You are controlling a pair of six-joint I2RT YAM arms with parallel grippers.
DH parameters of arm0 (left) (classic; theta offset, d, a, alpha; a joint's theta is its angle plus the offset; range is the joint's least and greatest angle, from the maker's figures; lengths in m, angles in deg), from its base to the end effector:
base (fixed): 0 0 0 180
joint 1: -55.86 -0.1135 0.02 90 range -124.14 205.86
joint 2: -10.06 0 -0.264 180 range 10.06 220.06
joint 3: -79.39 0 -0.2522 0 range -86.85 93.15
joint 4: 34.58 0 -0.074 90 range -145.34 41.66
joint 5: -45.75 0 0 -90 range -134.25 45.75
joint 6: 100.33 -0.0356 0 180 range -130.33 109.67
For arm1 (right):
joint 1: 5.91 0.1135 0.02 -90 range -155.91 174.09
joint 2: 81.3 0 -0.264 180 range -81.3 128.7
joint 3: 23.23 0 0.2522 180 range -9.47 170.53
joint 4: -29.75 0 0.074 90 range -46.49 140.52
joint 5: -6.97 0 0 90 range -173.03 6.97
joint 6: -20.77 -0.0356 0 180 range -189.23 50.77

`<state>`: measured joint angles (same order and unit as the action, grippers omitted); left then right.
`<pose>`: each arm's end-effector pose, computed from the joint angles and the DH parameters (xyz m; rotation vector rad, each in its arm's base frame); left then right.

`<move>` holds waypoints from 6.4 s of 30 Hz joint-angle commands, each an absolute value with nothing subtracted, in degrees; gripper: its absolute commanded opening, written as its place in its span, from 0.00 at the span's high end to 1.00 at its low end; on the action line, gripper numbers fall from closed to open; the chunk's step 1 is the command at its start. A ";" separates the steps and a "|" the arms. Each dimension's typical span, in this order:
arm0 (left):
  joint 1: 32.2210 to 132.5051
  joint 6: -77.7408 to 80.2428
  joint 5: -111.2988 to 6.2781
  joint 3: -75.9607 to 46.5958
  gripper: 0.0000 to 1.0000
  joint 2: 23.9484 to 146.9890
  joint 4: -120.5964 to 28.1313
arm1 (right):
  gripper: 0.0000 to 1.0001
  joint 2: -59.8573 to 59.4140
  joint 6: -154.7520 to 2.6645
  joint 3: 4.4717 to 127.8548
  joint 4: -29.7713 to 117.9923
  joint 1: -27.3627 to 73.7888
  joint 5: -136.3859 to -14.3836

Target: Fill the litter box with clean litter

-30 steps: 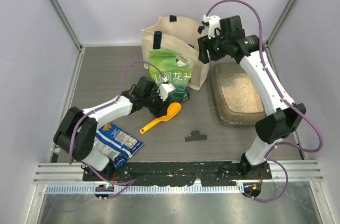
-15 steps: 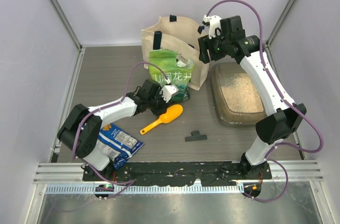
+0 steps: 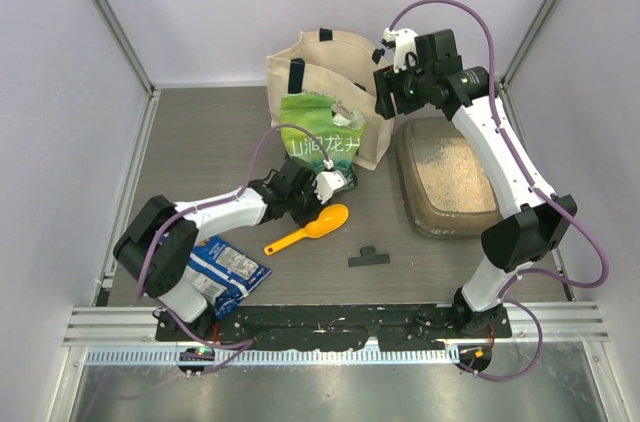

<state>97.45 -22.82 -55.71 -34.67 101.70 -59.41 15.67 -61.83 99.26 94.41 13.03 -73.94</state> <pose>0.2376 -0.2204 0.1840 1.2089 2.1719 -0.4651 0.3427 0.1236 0.4153 -0.5975 2.1790 0.2865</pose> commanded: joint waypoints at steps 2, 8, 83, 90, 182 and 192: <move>97.88 -25.44 -54.71 -31.40 0.80 104.54 -62.13 | 0.33 13.00 -61.32 100.39 92.12 12.72 -74.41; 98.23 -26.67 -57.16 -30.87 1.00 103.41 -64.41 | 0.33 12.21 -61.06 100.13 91.94 12.19 -74.85; 75.81 -75.45 -71.40 -24.80 0.30 65.78 -53.44 | 0.99 3.24 -42.15 88.44 97.30 28.54 -53.59; 79.67 -81.43 -74.57 -23.75 0.34 68.86 -53.52 | 0.99 4.04 -44.35 90.28 96.60 28.72 -52.79; 89.17 -23.69 -59.11 -3.97 0.79 90.04 -65.04 | 0.98 5.36 -90.77 79.91 56.43 14.13 -31.70; 82.95 -22.28 -58.38 1.99 0.28 89.60 -66.87 | 0.98 5.45 -89.19 90.28 60.29 4.11 -36.69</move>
<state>87.35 -23.34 -57.26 -4.07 90.49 -68.00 6.97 -91.62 83.76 60.55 7.63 -33.03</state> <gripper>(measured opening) 0.693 0.337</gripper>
